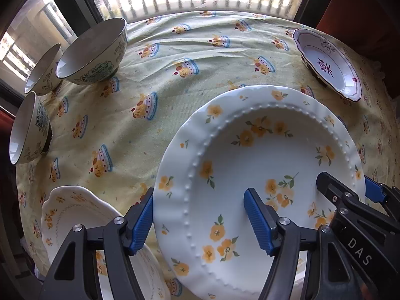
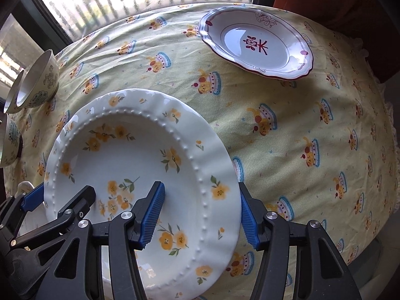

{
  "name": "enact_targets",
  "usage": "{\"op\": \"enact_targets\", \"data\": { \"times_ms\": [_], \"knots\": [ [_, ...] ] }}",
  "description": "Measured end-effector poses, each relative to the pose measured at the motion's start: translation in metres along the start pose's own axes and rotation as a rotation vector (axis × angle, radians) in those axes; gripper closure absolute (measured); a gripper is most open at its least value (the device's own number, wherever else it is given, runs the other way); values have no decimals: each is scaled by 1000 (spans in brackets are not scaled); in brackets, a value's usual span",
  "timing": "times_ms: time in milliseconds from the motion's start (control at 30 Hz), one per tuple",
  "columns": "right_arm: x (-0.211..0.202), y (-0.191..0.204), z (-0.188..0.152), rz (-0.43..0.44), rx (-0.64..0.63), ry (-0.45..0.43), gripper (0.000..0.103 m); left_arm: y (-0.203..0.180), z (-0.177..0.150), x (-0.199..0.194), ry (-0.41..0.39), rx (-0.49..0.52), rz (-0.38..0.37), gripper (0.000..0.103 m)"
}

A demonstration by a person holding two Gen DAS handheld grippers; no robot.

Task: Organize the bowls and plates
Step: 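Lift the deep plate with both grippers and carry it over the flat plate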

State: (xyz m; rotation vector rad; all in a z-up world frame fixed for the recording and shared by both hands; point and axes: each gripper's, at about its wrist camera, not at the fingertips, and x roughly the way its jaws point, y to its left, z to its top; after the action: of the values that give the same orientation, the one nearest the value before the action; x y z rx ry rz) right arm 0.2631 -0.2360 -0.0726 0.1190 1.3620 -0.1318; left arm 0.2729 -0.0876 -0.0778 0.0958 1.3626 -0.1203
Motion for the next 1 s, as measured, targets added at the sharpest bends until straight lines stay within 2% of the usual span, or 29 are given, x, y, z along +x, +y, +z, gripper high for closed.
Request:
{"op": "enact_targets", "data": {
  "times_ms": [233,500,1000],
  "knots": [
    [-28,13,-15,-10,-2,-39,42,19,-14,-16,-30,-25,-29,33],
    [-49,50,-36,-24,-50,-82,42,55,-42,-31,-42,-64,-45,33],
    [-55,128,-82,-14,-104,-62,42,130,-90,-32,-26,-94,-68,33]
  ]
}}
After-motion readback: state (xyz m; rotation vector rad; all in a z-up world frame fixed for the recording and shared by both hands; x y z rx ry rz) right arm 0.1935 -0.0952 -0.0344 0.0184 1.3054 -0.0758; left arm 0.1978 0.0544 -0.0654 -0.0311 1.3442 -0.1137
